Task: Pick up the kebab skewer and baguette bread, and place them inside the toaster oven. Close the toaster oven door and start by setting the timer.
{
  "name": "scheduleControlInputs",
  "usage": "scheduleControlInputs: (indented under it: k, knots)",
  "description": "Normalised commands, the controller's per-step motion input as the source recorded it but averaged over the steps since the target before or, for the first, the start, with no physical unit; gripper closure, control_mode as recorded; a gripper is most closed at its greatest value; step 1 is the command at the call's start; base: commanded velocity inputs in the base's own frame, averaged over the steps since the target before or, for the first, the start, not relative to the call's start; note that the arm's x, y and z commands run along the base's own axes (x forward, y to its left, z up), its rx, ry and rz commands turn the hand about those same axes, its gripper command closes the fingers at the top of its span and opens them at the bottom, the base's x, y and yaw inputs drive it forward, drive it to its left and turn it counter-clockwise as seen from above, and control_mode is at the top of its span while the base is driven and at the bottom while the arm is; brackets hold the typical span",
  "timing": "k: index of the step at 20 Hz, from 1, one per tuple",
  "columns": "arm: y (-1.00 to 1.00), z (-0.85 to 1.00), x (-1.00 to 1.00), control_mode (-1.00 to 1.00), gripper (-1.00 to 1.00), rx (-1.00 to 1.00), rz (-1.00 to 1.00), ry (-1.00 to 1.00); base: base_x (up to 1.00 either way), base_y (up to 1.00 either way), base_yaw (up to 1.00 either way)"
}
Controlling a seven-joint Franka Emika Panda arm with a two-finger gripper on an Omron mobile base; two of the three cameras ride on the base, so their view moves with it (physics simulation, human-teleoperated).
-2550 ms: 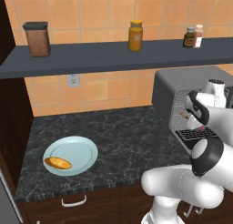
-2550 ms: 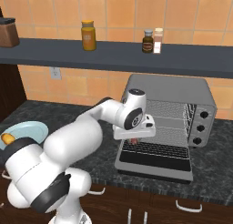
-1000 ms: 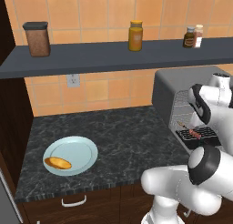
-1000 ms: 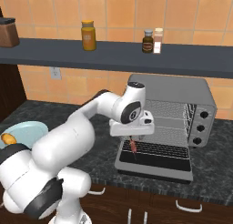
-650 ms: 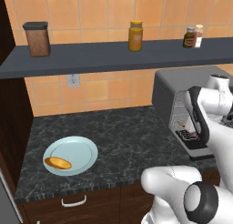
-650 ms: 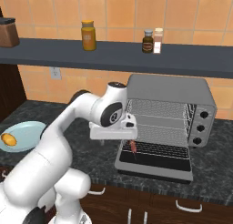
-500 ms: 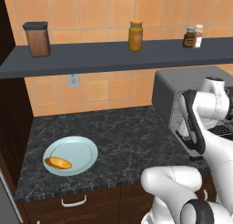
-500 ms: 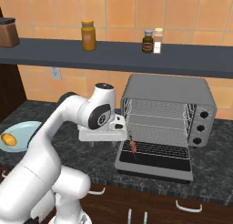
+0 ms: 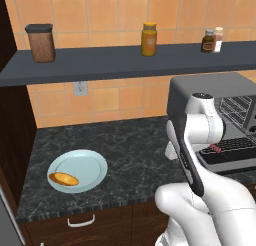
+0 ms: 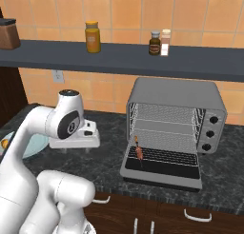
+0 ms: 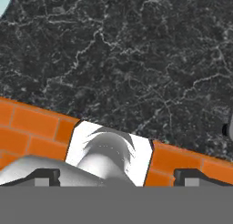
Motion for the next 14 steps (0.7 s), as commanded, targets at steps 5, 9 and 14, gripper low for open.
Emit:
scheduleControlInputs:
  k: [5,9,14]
  knots:
    - [1.00,0.00,0.22,-1.00,-1.00,-0.01,0.00,0.03,0.00,0.00,0.00]
    - [1.00,0.00,0.35,-1.00,-1.00,-0.02,0.00,0.07,0.00,0.00,0.00]
    - [1.00,-0.21,0.38,-1.00,-1.00,-0.04,0.00,0.00,0.00,0.00,0.00]
